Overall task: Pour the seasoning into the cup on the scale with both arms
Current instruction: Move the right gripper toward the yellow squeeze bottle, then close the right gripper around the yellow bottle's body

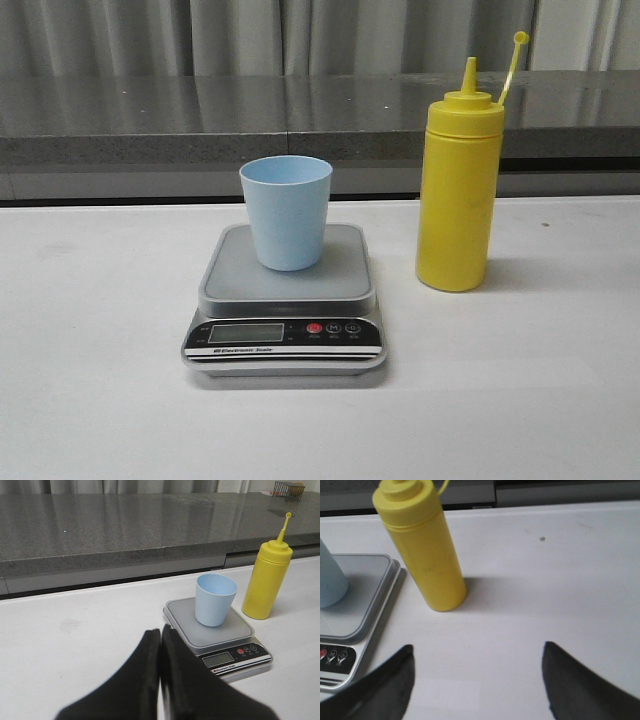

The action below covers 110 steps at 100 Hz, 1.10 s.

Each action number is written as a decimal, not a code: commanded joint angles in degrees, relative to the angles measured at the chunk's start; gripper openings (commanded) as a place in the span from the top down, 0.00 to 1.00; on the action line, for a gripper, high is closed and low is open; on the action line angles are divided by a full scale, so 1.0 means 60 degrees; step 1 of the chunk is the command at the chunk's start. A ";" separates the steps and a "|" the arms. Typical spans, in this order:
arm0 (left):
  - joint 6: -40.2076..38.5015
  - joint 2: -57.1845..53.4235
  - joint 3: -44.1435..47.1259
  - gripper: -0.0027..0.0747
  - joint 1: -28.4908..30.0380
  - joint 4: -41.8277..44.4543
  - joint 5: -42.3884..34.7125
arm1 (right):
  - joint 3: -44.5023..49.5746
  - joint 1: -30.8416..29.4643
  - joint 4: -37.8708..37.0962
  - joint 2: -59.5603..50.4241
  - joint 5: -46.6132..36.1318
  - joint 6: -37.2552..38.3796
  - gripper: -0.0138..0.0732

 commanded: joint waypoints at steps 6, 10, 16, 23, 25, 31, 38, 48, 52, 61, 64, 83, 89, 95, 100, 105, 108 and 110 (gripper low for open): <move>-0.0090 0.0097 -0.0221 0.99 0.0025 -0.0020 -0.0682 | -0.0371 0.0194 -0.0373 0.0909 -0.2556 -0.0096 0.10; -0.0090 0.0097 -0.0221 0.99 0.0025 -0.0020 -0.0682 | -0.0371 0.0194 -0.0373 0.1194 -0.2985 -0.0096 0.10; -0.0090 0.0097 -0.0221 0.99 0.0025 -0.0020 -0.0682 | -0.0371 0.0194 -0.0440 0.1587 -0.3535 -0.0083 0.10; -0.0090 0.0097 -0.0221 0.99 0.0025 -0.0020 -0.0682 | -0.0371 0.0260 -0.0603 0.2111 -0.4106 -0.0079 0.10; -0.0090 0.0097 -0.0221 0.99 0.0025 -0.0020 -0.0682 | -0.0371 0.0295 -0.0614 0.2290 -0.4215 -0.0079 0.10; -0.0090 0.0097 -0.0221 0.99 0.0025 -0.0020 -0.0682 | -0.0371 0.0430 -0.0614 0.2842 -0.4762 -0.0079 0.10; -0.0090 0.0097 -0.0221 0.99 0.0025 -0.0020 -0.0682 | -0.0371 0.0574 -0.0583 0.3466 -0.5591 -0.0079 0.10; -0.0090 0.0097 -0.0221 0.99 0.0025 -0.0020 -0.0682 | -0.0371 0.0703 -0.0484 0.4391 -0.7120 -0.0079 0.10; -0.0090 0.0097 -0.0221 0.99 0.0025 -0.0020 -0.0682 | -0.0371 0.0703 -0.0430 0.4805 -0.7776 -0.0079 0.10; -0.0090 0.0097 -0.0221 0.99 0.0025 -0.0020 -0.0682 | -0.0371 0.0703 -0.0255 0.5626 -0.8950 -0.0087 0.10; -0.0090 0.0097 -0.0221 0.99 0.0025 -0.0020 -0.0682 | -0.0371 0.0703 -0.0210 0.5950 -0.9286 -0.0096 0.10; -0.0090 0.0097 -0.0221 0.99 0.0025 -0.0020 -0.0682 | -0.0447 0.0703 -0.0100 0.7343 -1.1024 -0.0611 0.10; -0.0090 0.0097 -0.0221 0.99 0.0025 -0.0020 -0.0682 | -0.0584 0.0703 -0.0100 0.7614 -1.1056 -0.0726 0.10; -0.0090 0.0097 -0.0221 0.99 0.0025 -0.0020 -0.0682 | -0.0763 0.0703 -0.0147 0.7833 -1.1072 -0.0772 0.10; -0.0090 0.0097 -0.0221 0.99 0.0025 -0.0020 -0.0682 | -0.0916 0.0703 -0.0181 0.7966 -1.1081 -0.0772 0.10; -0.0090 0.0097 -0.0221 0.99 0.0025 -0.0020 -0.0682 | -0.1082 0.0703 -0.0240 0.8088 -1.1085 -0.0772 0.10; -0.0090 0.0097 -0.0221 0.99 0.0025 -0.0020 -0.0682 | -0.1180 0.0703 -0.0280 0.8161 -1.1089 -0.0772 0.10; -0.0090 0.0097 -0.0221 0.99 0.0025 -0.0020 -0.0682 | -0.1248 0.0703 -0.0292 0.8217 -1.1089 -0.0772 0.10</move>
